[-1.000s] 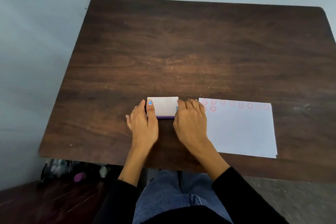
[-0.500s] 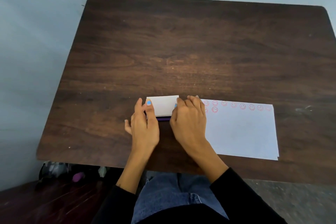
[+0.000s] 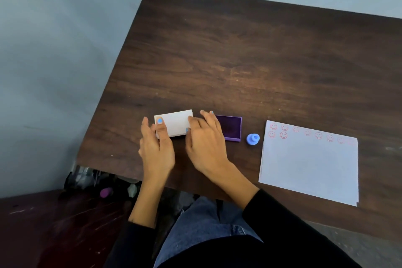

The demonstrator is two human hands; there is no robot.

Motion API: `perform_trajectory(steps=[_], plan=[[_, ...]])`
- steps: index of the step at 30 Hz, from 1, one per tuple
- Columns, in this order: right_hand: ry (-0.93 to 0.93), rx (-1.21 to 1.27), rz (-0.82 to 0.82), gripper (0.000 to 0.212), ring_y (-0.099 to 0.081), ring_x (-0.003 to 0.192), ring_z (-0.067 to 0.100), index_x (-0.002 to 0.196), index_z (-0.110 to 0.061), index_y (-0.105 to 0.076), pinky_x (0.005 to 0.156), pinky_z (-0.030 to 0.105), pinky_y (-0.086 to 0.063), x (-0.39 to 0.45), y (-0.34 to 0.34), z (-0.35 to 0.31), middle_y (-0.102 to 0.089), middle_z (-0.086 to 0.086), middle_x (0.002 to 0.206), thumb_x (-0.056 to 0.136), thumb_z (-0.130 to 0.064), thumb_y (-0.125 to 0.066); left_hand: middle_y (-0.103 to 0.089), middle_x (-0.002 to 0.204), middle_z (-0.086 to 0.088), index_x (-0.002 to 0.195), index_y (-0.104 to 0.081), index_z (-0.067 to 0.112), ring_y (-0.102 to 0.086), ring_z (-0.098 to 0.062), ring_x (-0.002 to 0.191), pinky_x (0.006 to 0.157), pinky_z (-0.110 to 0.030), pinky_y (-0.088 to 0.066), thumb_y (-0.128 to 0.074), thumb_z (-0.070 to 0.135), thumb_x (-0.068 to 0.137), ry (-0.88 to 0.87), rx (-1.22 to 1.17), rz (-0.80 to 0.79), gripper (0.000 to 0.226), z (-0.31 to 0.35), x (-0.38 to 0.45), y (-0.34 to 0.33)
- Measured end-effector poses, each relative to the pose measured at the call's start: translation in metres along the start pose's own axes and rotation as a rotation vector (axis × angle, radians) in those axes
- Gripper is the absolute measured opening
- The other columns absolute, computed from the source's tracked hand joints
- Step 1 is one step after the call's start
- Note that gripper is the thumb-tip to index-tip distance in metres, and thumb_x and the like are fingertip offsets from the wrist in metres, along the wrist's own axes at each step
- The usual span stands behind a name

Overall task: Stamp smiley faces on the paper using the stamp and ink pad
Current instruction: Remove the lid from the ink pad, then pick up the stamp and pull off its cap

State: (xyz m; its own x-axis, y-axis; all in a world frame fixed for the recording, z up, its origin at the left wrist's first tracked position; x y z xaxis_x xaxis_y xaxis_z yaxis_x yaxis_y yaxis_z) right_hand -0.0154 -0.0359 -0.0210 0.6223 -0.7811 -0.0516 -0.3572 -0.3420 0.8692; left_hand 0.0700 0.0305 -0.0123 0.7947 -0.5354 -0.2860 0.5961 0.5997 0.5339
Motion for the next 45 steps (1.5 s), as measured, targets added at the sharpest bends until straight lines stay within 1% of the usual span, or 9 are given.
perform_trajectory(steps=[9, 14, 17, 23, 29, 32, 37, 41, 45], plan=[[0.065, -0.013, -0.050, 0.042, -0.018, 0.142, 0.027, 0.134, 0.001, -0.040, 0.118, 0.035, 0.000, 0.000, -0.013, -0.002, -0.051, 0.015, 0.135, 0.096, -0.018, -0.038, -0.037, 0.149, -0.013, 0.149, -0.012, 0.006, -0.024, -0.032, 0.139, 0.114, -0.051, -0.009, -0.031, 0.043, 0.099, -0.003, 0.224, -0.005, 0.065, -0.013, 0.006, 0.001], [-0.070, 0.129, 0.165, 0.036, -0.039, 0.131, 0.030, 0.127, -0.004, -0.050, 0.115, 0.039, -0.018, 0.005, 0.029, 0.020, -0.056, 0.015, 0.130, 0.094, -0.020, -0.048, -0.032, 0.151, -0.016, 0.146, -0.019, 0.002, -0.027, -0.033, 0.139, 0.113, -0.050, -0.014, -0.052, 0.031, 0.093, -0.217, 0.275, 0.029, 0.069, 0.003, 0.006, -0.012], [-0.250, 0.140, 0.223, 0.035, -0.050, 0.118, 0.030, 0.122, -0.010, -0.055, 0.100, 0.041, -0.037, 0.002, 0.065, 0.051, -0.060, 0.012, 0.124, 0.093, -0.029, -0.053, -0.037, 0.148, -0.016, 0.144, -0.026, 0.001, -0.032, -0.031, 0.137, 0.114, -0.048, -0.023, -0.067, 0.027, 0.084, -0.389, 0.239, -0.083, 0.077, 0.020, 0.004, -0.032], [-0.480, 0.133, -0.060, 0.050, -0.059, 0.098, 0.028, 0.111, -0.016, -0.059, 0.080, 0.038, -0.051, -0.026, 0.093, 0.102, -0.062, 0.011, 0.112, 0.067, -0.027, -0.081, -0.032, 0.152, -0.009, 0.145, -0.028, 0.008, -0.023, -0.025, 0.143, 0.113, -0.040, -0.018, -0.076, 0.031, 0.074, -0.661, 0.382, -0.354, 0.089, 0.030, -0.012, -0.077], [-0.408, 0.170, -0.008, 0.015, -0.063, 0.083, 0.027, 0.086, -0.010, -0.066, 0.071, 0.035, -0.051, -0.036, 0.075, 0.114, -0.069, 0.010, 0.089, 0.073, -0.012, -0.072, -0.032, 0.153, -0.007, 0.133, -0.049, 0.014, -0.014, -0.023, 0.146, 0.114, -0.043, -0.009, -0.072, 0.032, 0.077, -0.766, 0.509, -0.440, 0.064, 0.031, -0.023, -0.101], [-0.417, 0.273, 0.072, 0.011, -0.064, 0.075, 0.022, 0.083, -0.010, -0.068, 0.070, 0.037, -0.054, -0.035, 0.073, 0.118, -0.072, 0.008, 0.080, 0.074, -0.015, -0.072, -0.034, 0.152, -0.006, 0.128, -0.055, 0.015, -0.011, -0.023, 0.146, 0.114, -0.039, 0.002, -0.073, 0.030, 0.074, -0.807, 0.540, -0.450, 0.059, 0.032, -0.021, -0.105], [-0.484, 0.580, 0.122, 0.016, -0.064, 0.067, 0.006, 0.082, -0.010, -0.070, 0.064, 0.013, -0.050, -0.033, 0.080, 0.122, -0.071, 0.002, 0.075, 0.072, -0.018, -0.079, -0.042, 0.147, -0.003, 0.111, -0.066, 0.018, -0.016, -0.021, 0.145, 0.114, -0.045, 0.001, -0.073, 0.035, 0.076, -0.794, 0.512, -0.423, 0.040, 0.033, -0.019, -0.107], [-0.529, 0.744, 0.099, 0.018, -0.069, 0.073, 0.023, 0.082, -0.007, -0.070, 0.070, 0.034, -0.057, -0.034, 0.081, 0.125, -0.072, 0.010, 0.077, 0.070, -0.016, -0.081, -0.048, 0.142, -0.002, 0.103, -0.068, 0.019, -0.024, -0.020, 0.143, 0.114, -0.045, -0.003, -0.072, 0.034, 0.078, -0.749, 0.421, -0.389, 0.030, 0.035, -0.020, -0.107], [-0.546, 0.817, 0.098, 0.018, -0.068, 0.070, 0.020, 0.079, -0.011, -0.070, 0.068, 0.033, -0.058, -0.036, 0.081, 0.128, -0.072, 0.011, 0.077, 0.067, -0.016, -0.083, -0.050, 0.140, 0.000, 0.099, -0.070, 0.020, -0.028, -0.019, 0.140, 0.113, -0.042, -0.003, -0.075, 0.036, 0.076, -0.733, 0.348, -0.391, 0.029, 0.036, -0.024, -0.106]])
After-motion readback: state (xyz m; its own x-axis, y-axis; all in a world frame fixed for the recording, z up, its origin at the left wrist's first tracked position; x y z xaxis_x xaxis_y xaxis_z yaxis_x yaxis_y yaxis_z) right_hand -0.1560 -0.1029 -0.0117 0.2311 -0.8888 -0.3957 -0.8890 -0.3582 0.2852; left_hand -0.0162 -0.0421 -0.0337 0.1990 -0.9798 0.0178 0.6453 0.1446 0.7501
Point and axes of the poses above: each hand's wrist, its own x-axis towards the middle knuckle, its own y-axis out of the back of the hand, z = x × y, the point moved 1 cm from there along x, towards the middle knuckle
